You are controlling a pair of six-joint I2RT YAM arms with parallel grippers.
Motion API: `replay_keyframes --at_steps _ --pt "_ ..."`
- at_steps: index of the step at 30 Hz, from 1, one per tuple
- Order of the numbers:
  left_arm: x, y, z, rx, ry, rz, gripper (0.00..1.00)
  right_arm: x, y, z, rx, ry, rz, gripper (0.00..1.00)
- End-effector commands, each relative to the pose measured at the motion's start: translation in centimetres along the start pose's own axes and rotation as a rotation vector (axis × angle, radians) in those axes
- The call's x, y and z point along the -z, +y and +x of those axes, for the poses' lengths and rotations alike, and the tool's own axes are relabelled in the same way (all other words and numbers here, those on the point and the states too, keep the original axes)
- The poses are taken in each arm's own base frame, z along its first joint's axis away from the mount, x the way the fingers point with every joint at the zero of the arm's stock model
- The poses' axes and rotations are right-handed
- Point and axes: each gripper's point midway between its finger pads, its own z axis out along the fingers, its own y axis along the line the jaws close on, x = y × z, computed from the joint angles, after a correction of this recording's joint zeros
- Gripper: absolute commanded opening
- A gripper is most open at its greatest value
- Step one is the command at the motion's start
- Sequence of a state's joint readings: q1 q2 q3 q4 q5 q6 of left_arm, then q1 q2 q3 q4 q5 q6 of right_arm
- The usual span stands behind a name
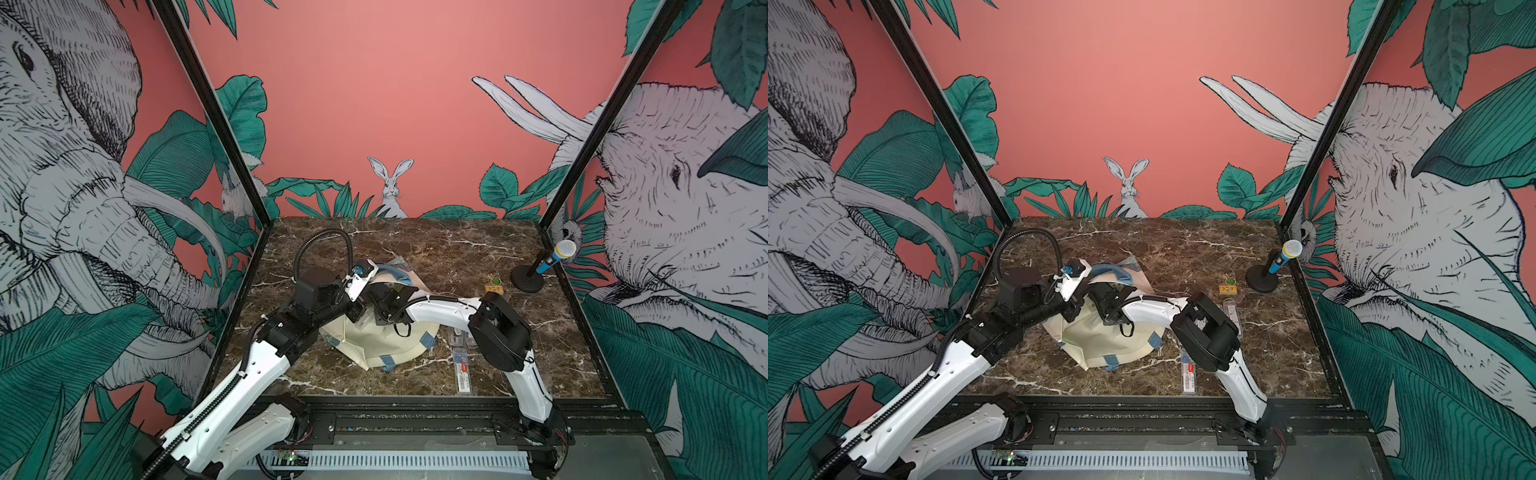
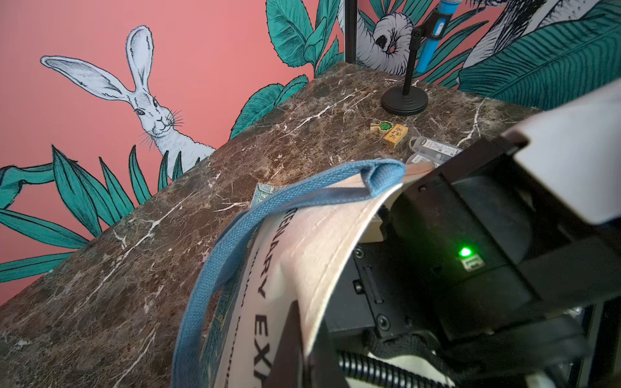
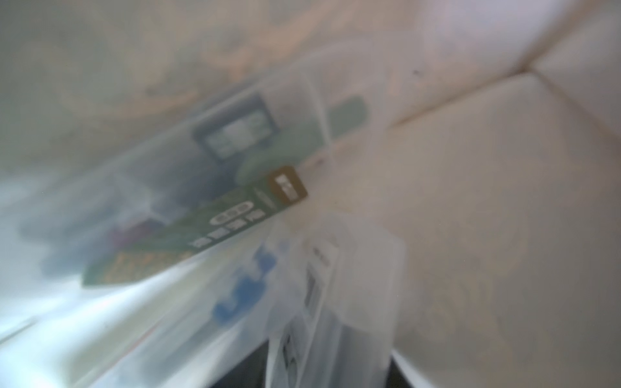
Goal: Take out the compass set from the canvas bag
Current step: Pick up the compass set from the canvas bag.
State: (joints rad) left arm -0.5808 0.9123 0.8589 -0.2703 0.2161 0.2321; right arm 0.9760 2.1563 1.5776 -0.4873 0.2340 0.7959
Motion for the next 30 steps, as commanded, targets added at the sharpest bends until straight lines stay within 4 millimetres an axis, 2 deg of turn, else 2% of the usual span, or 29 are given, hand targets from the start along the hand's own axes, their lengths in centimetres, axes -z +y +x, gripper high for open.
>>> replay_keyframes --at_steps 1,6,10,17,21,30 --pt "0.4 -1.0 -1.5 -0.015 -0.062 0.049 0.00 2.3 0.5 -1.6 -0.019 -0.037 -0.055 0.31" --pt "0.4 -0.9 -1.5 -0.017 -0.061 0.044 0.00 3.5 0.4 -2.2 -0.023 -0.046 -0.081 0.18" --pt "0.4 -0.8 -1.6 -0.018 -0.064 0.039 0.00 4.8 0.6 -2.5 0.016 -0.047 -0.112 0.12" --pt "0.5 -0.5 -2.0 -0.020 -0.071 0.021 0.00 7.3 0.3 -1.9 0.153 -0.016 -0.190 0.08" --pt "0.3 -0.3 -2.2 -0.019 -0.072 0.017 0.00 8.9 1.6 -0.9 0.236 0.025 -0.333 0.03" --pt "0.0 0.2 -2.5 -0.014 -0.074 -0.007 0.00 11.5 2.4 0.7 0.356 0.044 -0.467 0.01"
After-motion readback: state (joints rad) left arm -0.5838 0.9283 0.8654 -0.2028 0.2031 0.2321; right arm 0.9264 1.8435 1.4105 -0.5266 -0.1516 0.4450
